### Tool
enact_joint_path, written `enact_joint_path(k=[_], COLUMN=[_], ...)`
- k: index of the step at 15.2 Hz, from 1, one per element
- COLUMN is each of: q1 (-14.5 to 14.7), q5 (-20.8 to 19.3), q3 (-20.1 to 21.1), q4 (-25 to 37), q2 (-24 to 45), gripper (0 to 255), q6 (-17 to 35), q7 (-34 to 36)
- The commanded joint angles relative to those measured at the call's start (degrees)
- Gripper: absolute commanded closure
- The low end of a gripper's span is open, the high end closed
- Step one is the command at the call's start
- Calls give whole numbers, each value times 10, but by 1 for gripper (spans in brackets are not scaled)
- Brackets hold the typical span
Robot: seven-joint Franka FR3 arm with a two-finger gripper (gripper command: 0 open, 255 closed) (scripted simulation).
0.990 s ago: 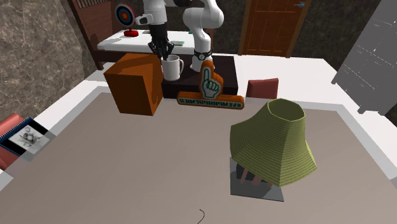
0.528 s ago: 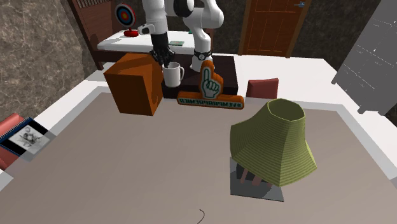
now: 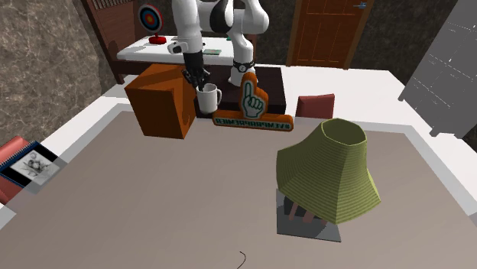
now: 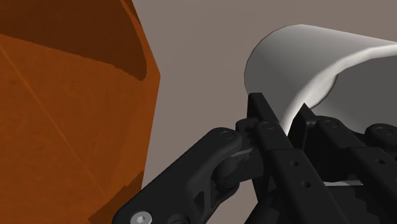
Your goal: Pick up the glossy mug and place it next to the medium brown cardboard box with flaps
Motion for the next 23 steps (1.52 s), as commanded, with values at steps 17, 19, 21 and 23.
enact_joint_path(k=[17, 19, 21, 23], q1=[22, 17, 10, 0], q5=[160, 190, 220, 250], q3=[8, 18, 32, 48], q4=[-8, -5, -1, 5], q2=[163, 184, 205, 225], gripper=[255, 255, 255, 255], q6=[159, 173, 188, 201], q7=[-125, -148, -171, -195])
